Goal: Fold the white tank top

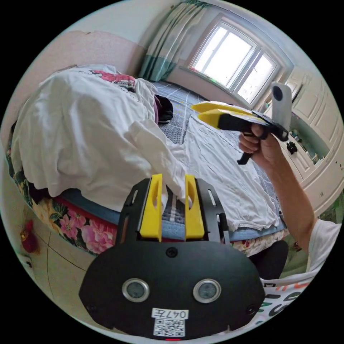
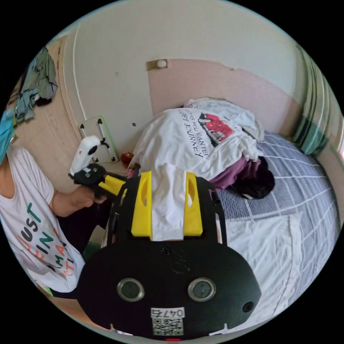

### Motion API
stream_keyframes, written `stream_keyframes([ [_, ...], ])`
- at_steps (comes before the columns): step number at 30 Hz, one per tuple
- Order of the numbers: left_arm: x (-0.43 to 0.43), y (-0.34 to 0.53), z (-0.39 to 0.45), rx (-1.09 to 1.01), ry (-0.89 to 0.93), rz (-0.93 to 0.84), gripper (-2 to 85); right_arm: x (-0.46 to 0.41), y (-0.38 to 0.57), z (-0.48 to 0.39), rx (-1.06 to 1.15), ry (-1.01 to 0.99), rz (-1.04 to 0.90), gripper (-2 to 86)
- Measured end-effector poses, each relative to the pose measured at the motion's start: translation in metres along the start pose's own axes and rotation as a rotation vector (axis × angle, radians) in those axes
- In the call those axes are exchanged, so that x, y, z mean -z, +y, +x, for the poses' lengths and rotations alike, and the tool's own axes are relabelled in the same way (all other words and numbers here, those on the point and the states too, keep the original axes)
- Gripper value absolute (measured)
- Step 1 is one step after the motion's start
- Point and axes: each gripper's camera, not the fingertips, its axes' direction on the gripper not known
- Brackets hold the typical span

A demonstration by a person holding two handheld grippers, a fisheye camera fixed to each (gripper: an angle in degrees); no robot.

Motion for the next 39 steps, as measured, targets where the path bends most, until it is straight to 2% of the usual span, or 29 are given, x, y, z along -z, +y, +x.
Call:
stream_keyframes([
  [6, -0.011, -0.004, 0.029, -0.225, 0.128, -0.135, 10.8, 0.035, 0.083, -0.113, 0.043, 0.21, -0.24, 4.5],
  [12, -0.051, -0.001, 0.078, -0.413, 0.055, -0.251, 12.7, 0.007, 0.124, -0.172, -0.024, 0.324, -0.366, 1.3],
  [15, -0.082, 0.001, 0.081, -0.408, -0.025, -0.381, 13.2, -0.003, 0.127, -0.181, -0.046, 0.362, -0.406, 0.7],
  [20, -0.066, -0.006, 0.066, -0.302, 0.03, -0.282, 13.8, 0.017, 0.126, -0.201, -0.068, 0.399, -0.325, -0.2],
  [22, -0.078, -0.006, 0.056, -0.278, 0.014, -0.338, 13.6, 0.006, 0.137, -0.199, -0.091, 0.367, -0.408, -0.3],
  [23, -0.085, -0.005, 0.05, -0.254, 0.049, -0.364, 13.6, 0.008, 0.139, -0.199, -0.105, 0.371, -0.388, -0.3],
  [25, -0.074, -0.005, 0.047, -0.235, 0.074, -0.305, 13.6, 0.027, 0.139, -0.204, -0.122, 0.379, -0.309, -0.3],
  [28, -0.05, -0.005, 0.048, -0.24, 0.0, -0.183, 13.4, 0.047, 0.142, -0.206, -0.136, 0.449, -0.23, -0.3],
  [30, -0.044, -0.006, 0.043, -0.226, -0.023, -0.16, 13.6, 0.048, 0.147, -0.201, -0.146, 0.487, -0.262, -0.2],
  [35, -0.056, -0.006, 0.012, -0.072, 0.12, -0.223, 14.7, 0.049, 0.166, -0.182, -0.222, 0.495, -0.26, -0.1],
  [39, -0.06, -0.005, 0.007, -0.039, 0.102, -0.21, 14.6, 0.034, 0.185, -0.167, -0.255, 0.416, -0.349, -0.2],
])
